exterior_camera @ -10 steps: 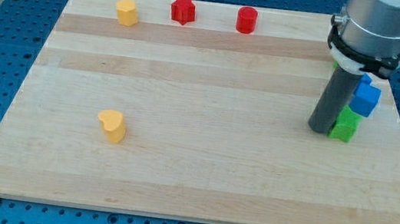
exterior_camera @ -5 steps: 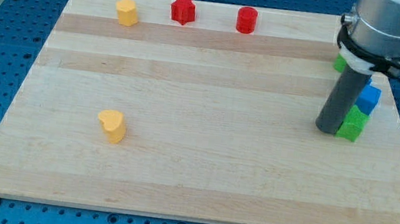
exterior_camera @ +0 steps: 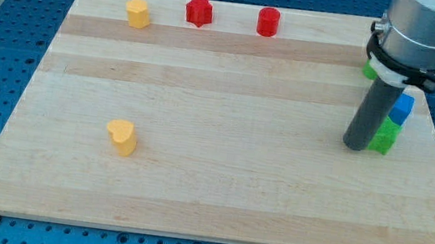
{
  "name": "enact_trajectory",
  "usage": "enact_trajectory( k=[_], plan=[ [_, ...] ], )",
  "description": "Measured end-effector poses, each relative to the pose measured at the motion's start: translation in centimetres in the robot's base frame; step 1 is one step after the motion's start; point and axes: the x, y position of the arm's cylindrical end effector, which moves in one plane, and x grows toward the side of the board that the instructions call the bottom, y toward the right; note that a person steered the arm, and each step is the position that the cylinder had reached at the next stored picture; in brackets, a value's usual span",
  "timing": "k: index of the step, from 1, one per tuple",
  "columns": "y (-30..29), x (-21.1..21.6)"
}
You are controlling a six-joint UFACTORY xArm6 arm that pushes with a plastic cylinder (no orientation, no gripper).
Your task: Push the green star closer to the blue cube
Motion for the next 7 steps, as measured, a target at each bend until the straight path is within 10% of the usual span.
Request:
enact_trajectory(
  k=[7],
  plan=[
    [1.8, -1.0]
  ],
)
